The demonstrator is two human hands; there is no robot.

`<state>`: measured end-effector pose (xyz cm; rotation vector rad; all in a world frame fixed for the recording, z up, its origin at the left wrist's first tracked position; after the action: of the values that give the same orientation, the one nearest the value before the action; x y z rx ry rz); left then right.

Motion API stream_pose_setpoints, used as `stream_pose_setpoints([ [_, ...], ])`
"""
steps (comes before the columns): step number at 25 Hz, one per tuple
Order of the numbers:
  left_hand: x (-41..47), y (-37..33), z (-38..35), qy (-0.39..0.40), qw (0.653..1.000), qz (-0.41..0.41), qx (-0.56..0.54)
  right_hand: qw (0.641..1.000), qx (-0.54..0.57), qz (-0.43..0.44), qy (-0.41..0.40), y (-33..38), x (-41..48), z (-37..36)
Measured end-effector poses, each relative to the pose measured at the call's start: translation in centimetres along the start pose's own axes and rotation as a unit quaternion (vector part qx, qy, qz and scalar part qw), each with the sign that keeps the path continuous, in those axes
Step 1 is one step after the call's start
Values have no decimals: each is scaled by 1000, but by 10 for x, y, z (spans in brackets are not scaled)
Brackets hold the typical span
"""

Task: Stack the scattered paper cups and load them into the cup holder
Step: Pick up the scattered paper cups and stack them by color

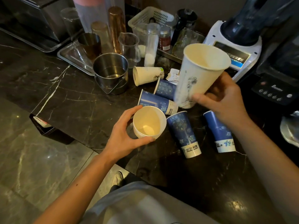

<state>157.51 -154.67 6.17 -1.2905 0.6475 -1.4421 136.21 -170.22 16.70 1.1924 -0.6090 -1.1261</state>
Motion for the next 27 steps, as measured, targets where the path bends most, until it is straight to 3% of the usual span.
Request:
stream_pose_setpoints([
  [3,2,0,1,-1,1000,-2,-8,989,56,46,129,22,-37,-47],
  [9,0,-4,3,-4,999,-6,-44,981,-122,13,149,-19,-38,-87],
  [13,2,-12,4,-9,998,-23,-56,973,-155,9,171,-36,-39,-88],
  [17,1,-17,3,0,998,-59,3,972,-115,-23,202,-48,-41,-93],
  [22,-1,-15,4,-20,998,-42,38,977,-60,-37,200,-49,-34,-88],
  [27,0,-16,5,-17,998,-31,53,992,-63,-52,101,-36,15,-65],
])
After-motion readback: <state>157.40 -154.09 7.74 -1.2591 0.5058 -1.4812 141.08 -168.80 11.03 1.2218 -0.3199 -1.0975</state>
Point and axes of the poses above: each hand's wrist, its own x-axis towards the middle knuckle, its own z-axis out of the back of the hand, y = z × x, the point moved 6 cm from there along x, towards the middle knuckle, and after that the axes turned 15 degrees about -z, right-handed, at the moved point
